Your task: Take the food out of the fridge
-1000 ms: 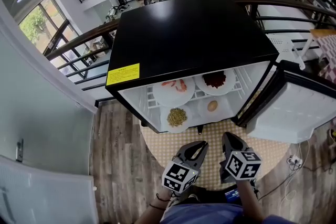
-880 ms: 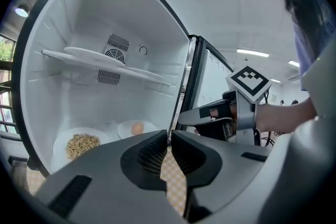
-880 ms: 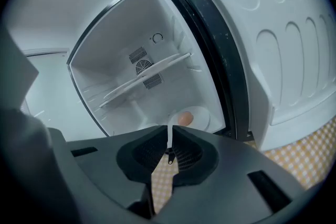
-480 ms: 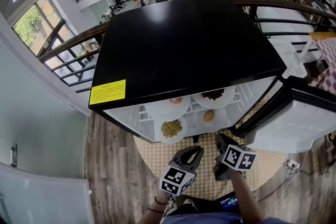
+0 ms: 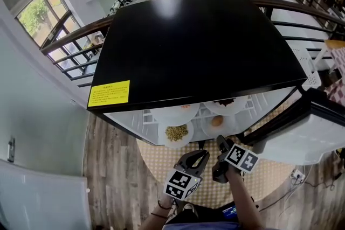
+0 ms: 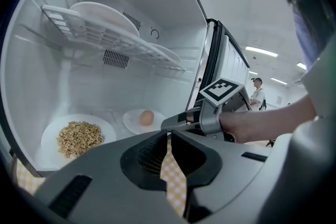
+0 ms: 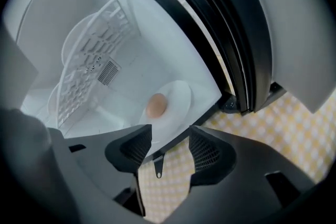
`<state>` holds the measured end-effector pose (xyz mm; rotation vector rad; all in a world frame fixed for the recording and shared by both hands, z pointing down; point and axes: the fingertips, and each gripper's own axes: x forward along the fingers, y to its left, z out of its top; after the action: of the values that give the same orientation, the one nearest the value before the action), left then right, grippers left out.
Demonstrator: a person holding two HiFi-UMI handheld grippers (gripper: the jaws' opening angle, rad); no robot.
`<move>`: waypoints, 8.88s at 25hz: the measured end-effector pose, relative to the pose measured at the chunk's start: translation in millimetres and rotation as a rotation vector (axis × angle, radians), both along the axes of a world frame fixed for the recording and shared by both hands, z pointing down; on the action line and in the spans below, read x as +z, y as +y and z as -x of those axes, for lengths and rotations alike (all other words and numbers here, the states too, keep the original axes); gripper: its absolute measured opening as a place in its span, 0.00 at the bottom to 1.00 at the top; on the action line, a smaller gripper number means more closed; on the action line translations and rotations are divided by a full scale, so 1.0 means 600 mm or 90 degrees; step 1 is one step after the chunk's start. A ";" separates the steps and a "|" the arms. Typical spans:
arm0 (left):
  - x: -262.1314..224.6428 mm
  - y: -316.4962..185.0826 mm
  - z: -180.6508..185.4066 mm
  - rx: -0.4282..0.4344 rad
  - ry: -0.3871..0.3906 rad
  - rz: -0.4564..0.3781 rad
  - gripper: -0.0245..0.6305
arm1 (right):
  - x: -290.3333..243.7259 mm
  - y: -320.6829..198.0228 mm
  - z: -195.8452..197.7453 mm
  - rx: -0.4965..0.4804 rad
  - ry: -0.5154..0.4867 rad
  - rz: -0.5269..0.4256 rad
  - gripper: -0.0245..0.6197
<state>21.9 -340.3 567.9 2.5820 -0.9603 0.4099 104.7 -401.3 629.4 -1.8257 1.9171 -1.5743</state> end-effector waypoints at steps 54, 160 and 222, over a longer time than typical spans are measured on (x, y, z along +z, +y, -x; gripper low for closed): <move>0.119 -0.044 -0.015 -0.076 0.233 0.301 0.38 | -0.002 0.079 0.014 0.067 -0.308 0.069 0.08; -0.154 0.475 0.124 -0.129 0.229 0.075 0.37 | -0.247 0.607 0.147 -0.139 -0.315 -0.066 0.09; -0.156 0.923 -0.012 -0.220 0.208 0.030 0.37 | -0.249 1.036 0.005 -0.248 -0.309 -0.090 0.10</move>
<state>29.0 213.3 474.2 2.2811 -1.2202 -0.0777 101.5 220.3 480.2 -0.9324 2.1381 -1.7214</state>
